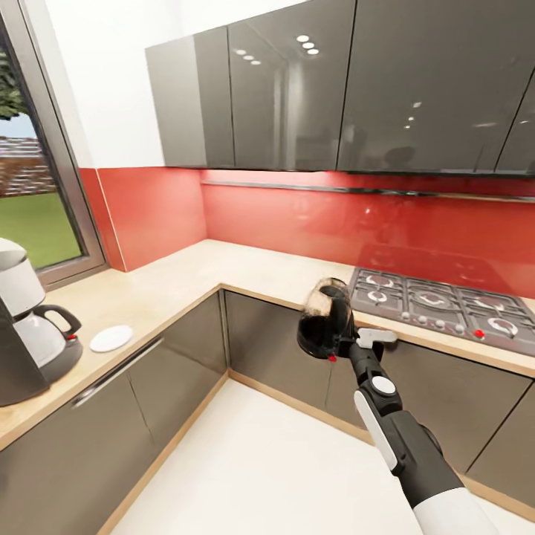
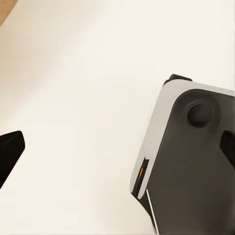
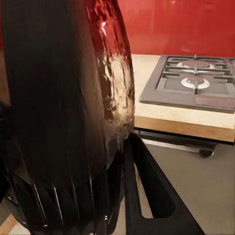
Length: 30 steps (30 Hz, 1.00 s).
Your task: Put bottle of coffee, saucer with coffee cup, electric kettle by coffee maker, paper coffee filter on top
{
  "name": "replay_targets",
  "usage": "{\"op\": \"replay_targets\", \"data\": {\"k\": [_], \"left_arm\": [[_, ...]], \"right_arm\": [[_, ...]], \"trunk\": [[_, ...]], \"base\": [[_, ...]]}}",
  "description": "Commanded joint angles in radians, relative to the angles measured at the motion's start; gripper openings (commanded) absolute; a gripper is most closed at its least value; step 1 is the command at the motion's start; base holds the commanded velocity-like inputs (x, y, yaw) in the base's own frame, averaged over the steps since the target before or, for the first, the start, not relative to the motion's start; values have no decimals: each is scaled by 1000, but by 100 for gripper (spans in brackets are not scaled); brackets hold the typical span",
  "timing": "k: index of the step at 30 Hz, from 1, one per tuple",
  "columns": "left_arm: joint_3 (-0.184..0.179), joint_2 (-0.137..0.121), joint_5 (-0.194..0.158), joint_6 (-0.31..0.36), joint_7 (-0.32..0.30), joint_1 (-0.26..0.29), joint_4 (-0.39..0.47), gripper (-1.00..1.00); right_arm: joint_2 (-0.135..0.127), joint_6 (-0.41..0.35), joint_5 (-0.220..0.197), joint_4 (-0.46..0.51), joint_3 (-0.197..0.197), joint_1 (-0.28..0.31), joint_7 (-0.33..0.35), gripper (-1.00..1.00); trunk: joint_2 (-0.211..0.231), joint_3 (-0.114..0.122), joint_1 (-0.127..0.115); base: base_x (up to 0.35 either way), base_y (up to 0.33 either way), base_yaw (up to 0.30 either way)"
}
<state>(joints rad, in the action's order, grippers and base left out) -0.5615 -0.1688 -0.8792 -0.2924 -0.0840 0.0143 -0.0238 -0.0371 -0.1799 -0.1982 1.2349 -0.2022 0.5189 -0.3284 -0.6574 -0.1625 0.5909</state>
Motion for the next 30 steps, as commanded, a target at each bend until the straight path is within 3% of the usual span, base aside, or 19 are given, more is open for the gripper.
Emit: {"op": "replay_targets", "data": {"k": [1,6,9,13,15,18,22,24,25,27,28,30], "left_arm": [[-6,0,-11,-4,-7,1,-3,100],[-5,-1,-16,-3,-6,1,-4,100],[-2,-2,-20,-2,-6,1,-5,100],[1,-3,-22,-2,-6,1,-6,100],[1,-3,-23,-2,-6,1,-7,100],[0,-2,-22,-2,-6,1,-7,100],[-1,-2,-21,-2,-6,0,-7,100],[-1,-1,-21,-2,-6,0,-9,100],[-1,-1,-21,-1,-5,0,-11,100],[-1,-2,-21,-1,1,0,-12,100],[-3,-2,-20,3,35,0,-13,100],[-3,-3,-20,6,46,0,-13,100]], "right_arm": [[-1,-4,-3,2,-4,1,-9,-100],[7,-11,-5,62,-16,1,-7,-100],[15,-32,-4,92,-59,2,-6,-100],[28,-153,-5,172,-98,3,-5,-100],[49,-221,-6,192,-102,9,-4,-100],[100,-316,-5,202,-106,29,-2,-100],[145,-373,-2,207,-117,40,-1,-100],[150,-381,-1,209,-167,41,-1,-100],[152,-383,0,210,-223,42,-3,-100],[153,-385,1,211,-273,41,-5,-100],[153,-385,0,213,-304,41,-7,-100],[154,-385,0,213,-307,41,-7,-100]], "trunk": [[-1,-2,1],[-1,-2,1],[-1,-2,1],[-1,-2,1],[-1,-2,1],[-1,-2,1],[-1,-2,1],[-1,-2,1],[-1,-2,1],[-1,-2,1],[-1,-2,1],[-1,-4,1]], "base": [[279,-224,2],[276,-219,0],[212,-153,0],[129,-54,0],[55,-11,0],[19,-4,0],[4,-1,0],[1,0,0],[0,0,0],[0,0,0],[0,0,155],[0,0,170]]}}
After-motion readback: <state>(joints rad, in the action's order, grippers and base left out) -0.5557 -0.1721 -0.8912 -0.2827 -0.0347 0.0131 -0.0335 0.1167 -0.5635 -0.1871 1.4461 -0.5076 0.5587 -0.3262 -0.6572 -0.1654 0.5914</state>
